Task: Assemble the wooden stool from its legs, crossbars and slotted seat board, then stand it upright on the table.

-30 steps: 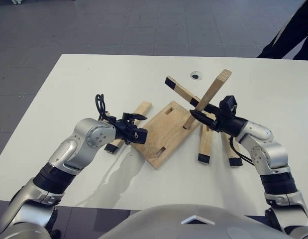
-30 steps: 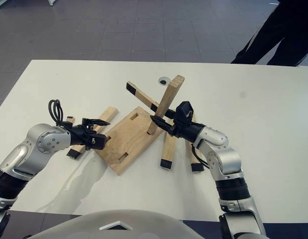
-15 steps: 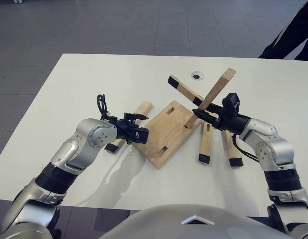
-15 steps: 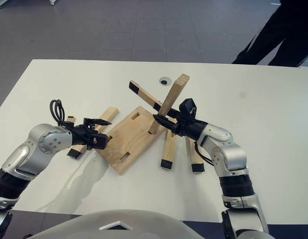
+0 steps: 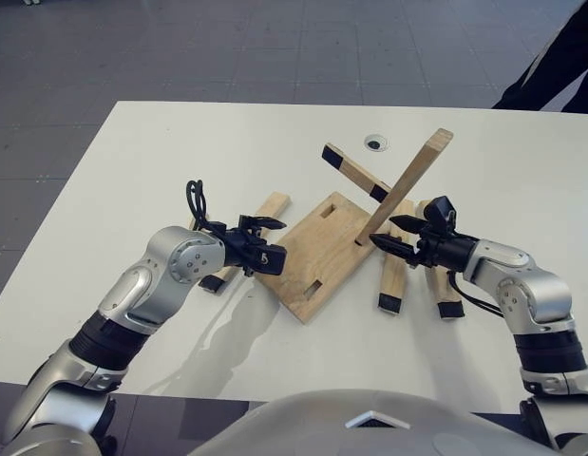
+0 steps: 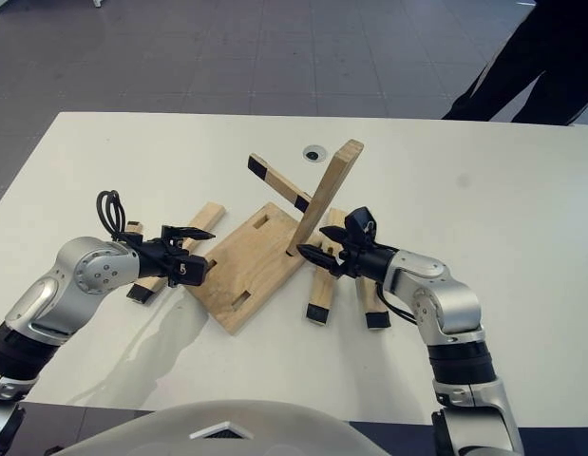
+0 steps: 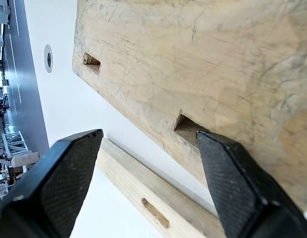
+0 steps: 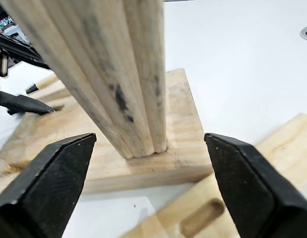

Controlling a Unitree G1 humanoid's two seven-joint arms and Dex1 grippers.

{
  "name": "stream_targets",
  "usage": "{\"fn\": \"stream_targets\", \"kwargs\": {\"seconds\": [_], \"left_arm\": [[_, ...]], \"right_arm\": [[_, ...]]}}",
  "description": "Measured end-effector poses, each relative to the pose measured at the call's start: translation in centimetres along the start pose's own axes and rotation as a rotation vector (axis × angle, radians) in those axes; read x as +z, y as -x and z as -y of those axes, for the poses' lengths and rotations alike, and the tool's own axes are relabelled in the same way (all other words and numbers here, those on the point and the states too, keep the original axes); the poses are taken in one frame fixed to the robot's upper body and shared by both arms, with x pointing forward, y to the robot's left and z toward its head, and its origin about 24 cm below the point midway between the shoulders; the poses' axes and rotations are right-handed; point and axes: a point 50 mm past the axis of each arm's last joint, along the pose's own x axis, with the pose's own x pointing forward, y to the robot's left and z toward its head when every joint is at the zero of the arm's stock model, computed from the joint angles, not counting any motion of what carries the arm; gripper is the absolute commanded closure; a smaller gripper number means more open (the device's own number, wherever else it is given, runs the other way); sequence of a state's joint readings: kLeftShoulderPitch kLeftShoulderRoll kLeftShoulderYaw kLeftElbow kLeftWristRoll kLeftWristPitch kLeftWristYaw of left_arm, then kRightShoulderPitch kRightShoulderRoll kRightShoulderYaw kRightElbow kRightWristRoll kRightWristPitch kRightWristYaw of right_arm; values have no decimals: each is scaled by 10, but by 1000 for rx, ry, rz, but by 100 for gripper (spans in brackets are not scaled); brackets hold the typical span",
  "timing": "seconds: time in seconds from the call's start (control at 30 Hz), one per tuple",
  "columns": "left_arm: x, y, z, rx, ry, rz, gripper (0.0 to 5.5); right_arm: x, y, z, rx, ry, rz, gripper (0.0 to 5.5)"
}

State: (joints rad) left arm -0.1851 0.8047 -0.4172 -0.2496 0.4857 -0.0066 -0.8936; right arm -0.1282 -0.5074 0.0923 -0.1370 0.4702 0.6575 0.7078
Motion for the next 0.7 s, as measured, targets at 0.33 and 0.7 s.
{"fn": "stream_targets", "kwargs": {"seconds": [0.33,0.7], "left_arm": [[-1,-2,3,5,31,-29,199],[14,-11,-8,42,98,39,199]], "right_arm": [[-5,-8,12,-138,223,-134,126],[11,-46,26,-227,571,-257,126]]}}
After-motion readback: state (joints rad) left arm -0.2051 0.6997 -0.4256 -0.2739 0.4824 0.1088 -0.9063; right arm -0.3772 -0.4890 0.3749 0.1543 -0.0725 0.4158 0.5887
